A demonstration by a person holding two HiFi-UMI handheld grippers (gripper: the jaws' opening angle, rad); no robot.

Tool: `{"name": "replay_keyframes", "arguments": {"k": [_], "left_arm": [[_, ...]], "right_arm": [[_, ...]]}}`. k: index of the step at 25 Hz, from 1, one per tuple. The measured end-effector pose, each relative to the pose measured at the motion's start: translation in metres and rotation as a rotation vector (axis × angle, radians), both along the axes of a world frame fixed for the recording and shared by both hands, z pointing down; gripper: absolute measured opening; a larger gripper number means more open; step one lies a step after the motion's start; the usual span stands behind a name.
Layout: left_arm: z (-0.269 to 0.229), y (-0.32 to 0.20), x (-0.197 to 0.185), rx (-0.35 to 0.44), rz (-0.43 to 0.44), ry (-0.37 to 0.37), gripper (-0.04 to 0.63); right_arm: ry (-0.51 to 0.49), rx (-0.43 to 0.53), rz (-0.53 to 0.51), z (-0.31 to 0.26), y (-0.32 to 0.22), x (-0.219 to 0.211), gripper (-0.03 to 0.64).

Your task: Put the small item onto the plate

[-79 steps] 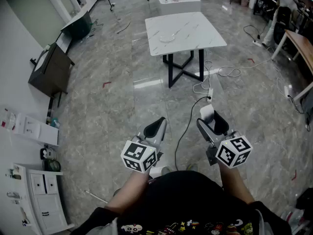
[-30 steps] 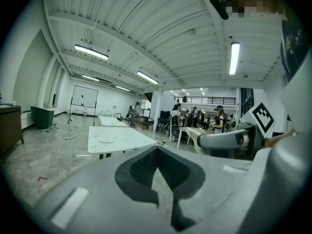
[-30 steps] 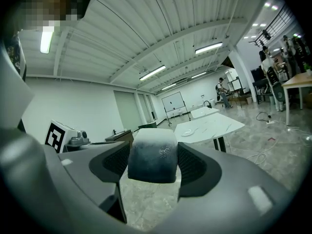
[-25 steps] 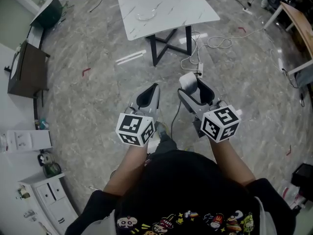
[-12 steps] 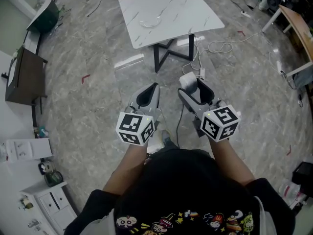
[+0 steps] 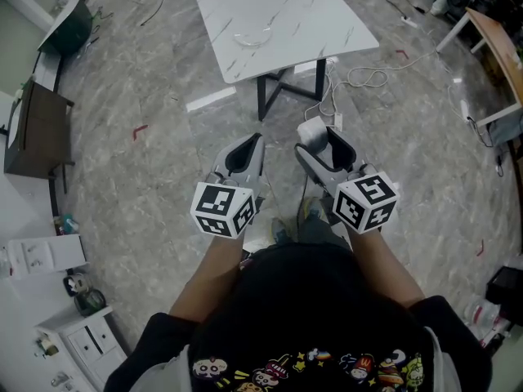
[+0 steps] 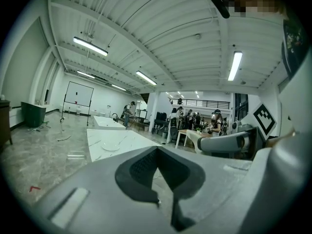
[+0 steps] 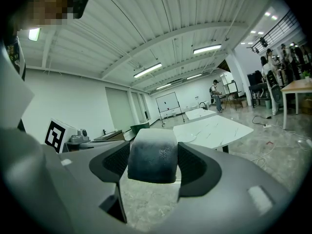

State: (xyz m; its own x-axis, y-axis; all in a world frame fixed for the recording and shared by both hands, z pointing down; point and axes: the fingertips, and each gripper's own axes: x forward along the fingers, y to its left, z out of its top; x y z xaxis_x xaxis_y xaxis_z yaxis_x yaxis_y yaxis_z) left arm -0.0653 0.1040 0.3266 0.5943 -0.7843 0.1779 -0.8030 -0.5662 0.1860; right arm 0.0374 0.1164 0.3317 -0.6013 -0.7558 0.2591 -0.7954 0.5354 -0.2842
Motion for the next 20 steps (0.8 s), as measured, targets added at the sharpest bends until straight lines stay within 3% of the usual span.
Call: {"name": "replay_keyframes", "arguments": {"k": [8, 20], "left_arm": [[0.006, -0.034, 0.007, -0.009, -0.013, -0.014, 0.0], [0.013, -0.125, 0.012, -0.029, -0.079, -0.04, 0.0]], "right_arm": [[-0.015, -0.018, -0.019, 0.011, -0.039, 0.006, 0.333], [-0.026, -0.034, -0.087, 0.022, -0.146, 0.014, 0.333]]}}
